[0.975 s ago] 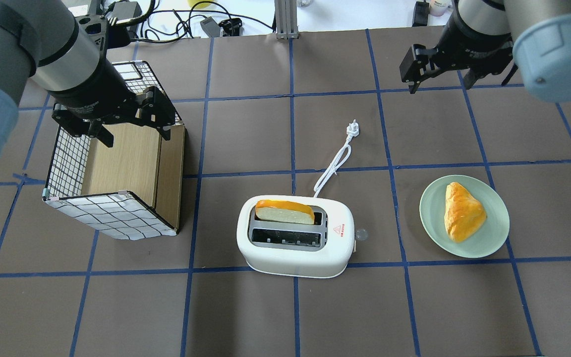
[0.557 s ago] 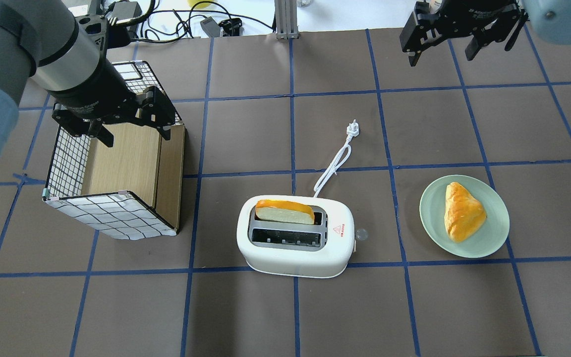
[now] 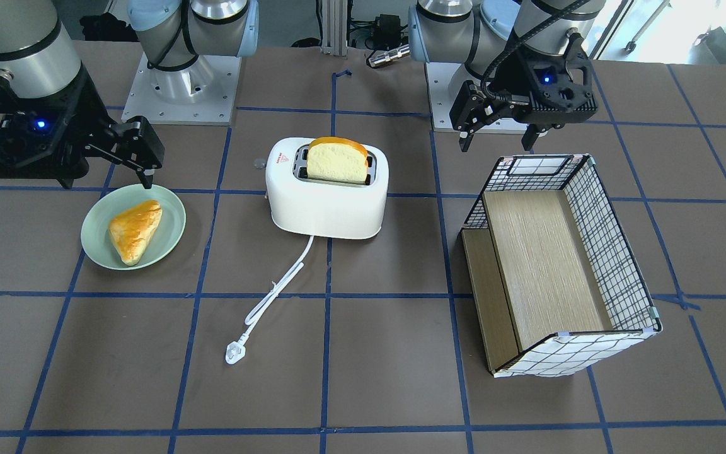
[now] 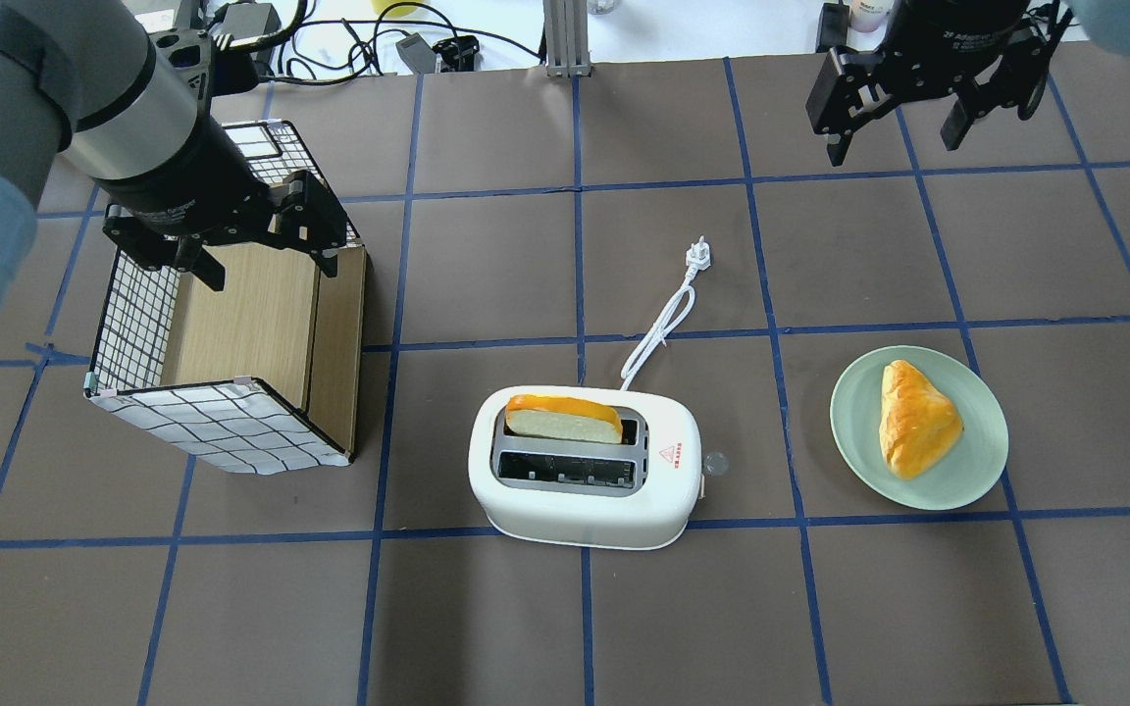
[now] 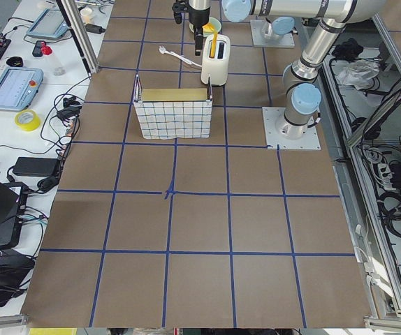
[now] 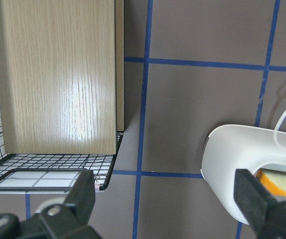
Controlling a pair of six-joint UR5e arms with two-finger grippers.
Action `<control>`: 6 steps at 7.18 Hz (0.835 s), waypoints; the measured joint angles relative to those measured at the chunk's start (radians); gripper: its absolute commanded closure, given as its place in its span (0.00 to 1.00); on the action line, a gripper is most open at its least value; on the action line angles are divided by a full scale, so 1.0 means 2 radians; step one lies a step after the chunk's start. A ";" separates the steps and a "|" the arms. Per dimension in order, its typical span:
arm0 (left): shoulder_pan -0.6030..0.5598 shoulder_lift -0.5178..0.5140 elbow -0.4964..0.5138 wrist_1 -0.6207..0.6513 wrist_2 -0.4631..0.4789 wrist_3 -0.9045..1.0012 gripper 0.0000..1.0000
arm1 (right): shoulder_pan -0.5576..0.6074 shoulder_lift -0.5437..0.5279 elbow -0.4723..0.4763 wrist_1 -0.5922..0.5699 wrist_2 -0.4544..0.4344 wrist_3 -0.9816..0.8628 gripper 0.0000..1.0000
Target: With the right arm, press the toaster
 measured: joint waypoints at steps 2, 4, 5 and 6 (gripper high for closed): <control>0.000 0.000 0.000 0.000 0.000 0.000 0.00 | -0.001 -0.020 0.004 0.024 -0.004 0.029 0.00; 0.000 0.000 0.000 0.000 0.000 0.000 0.00 | -0.001 -0.045 0.005 0.026 -0.004 0.035 0.00; 0.000 0.000 0.000 0.000 0.000 0.000 0.00 | -0.001 -0.051 0.007 0.022 -0.004 0.037 0.00; 0.000 0.000 0.000 0.000 0.000 0.000 0.00 | -0.001 -0.054 0.013 0.010 -0.001 0.038 0.00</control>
